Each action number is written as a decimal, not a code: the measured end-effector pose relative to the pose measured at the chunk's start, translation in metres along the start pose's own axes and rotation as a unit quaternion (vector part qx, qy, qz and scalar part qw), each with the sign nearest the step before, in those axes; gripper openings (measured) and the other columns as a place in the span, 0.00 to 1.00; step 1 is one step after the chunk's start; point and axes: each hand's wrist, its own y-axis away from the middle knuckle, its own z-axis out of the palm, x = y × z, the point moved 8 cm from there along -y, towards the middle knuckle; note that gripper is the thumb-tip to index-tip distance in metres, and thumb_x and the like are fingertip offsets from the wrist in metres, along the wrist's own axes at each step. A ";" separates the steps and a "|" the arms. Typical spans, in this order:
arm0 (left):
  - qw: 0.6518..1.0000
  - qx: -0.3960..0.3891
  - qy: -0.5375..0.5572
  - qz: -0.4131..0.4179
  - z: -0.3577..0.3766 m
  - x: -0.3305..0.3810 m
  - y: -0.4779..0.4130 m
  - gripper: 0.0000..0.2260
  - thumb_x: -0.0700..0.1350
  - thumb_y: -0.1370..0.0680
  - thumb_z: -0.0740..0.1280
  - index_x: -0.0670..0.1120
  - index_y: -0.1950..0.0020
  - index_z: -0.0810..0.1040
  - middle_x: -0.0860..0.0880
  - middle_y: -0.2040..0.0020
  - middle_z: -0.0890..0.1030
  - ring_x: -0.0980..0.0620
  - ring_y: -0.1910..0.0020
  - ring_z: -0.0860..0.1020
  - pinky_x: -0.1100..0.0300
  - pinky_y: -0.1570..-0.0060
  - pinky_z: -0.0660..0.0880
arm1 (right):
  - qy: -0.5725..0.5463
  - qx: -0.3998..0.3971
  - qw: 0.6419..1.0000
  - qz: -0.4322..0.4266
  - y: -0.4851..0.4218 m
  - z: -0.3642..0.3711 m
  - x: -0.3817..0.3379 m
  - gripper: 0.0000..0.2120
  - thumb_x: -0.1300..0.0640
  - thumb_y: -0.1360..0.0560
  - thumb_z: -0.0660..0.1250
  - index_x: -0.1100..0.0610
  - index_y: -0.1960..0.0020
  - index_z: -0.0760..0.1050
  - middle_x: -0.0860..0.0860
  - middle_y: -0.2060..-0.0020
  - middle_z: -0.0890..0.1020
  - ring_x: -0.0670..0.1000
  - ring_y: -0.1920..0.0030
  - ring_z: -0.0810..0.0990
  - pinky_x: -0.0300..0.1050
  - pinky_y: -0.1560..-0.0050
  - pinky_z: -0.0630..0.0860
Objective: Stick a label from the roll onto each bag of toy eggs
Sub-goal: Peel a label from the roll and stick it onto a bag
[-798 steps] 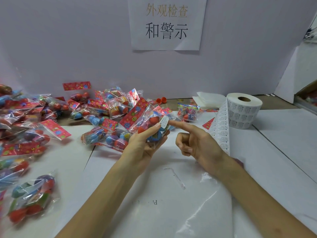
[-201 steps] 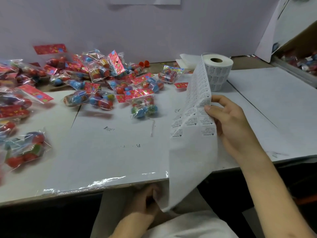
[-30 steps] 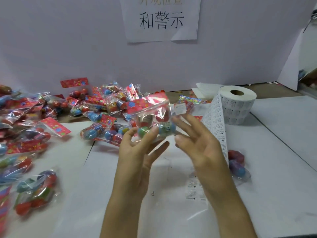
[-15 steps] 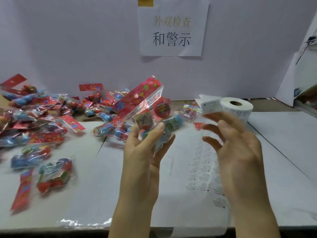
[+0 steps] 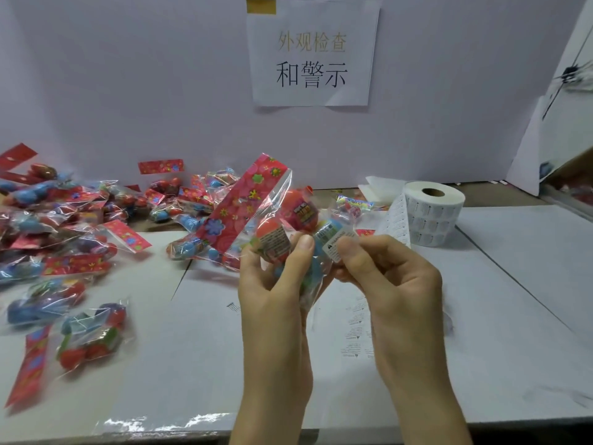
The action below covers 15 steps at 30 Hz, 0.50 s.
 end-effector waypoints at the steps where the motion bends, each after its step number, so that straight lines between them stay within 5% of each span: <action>1: 1.000 0.003 -0.008 0.002 0.000 0.000 0.001 0.24 0.51 0.32 0.74 0.48 0.37 0.79 0.48 0.48 0.87 0.48 0.46 0.86 0.49 0.43 0.80 | 0.016 0.008 1.000 -0.007 0.000 -0.001 -0.001 0.09 0.46 0.29 0.76 0.52 0.57 0.85 0.50 0.63 0.86 0.50 0.61 0.86 0.38 0.59 0.81; 15: 0.999 0.016 -0.043 0.028 -0.001 -0.004 -0.002 0.20 0.50 0.32 0.79 0.52 0.42 0.81 0.51 0.49 0.87 0.50 0.45 0.85 0.53 0.43 0.79 | 0.046 0.037 0.998 -0.018 -0.002 -0.003 0.002 0.04 0.50 0.31 0.76 0.50 0.61 0.84 0.47 0.66 0.86 0.47 0.63 0.85 0.35 0.61 0.80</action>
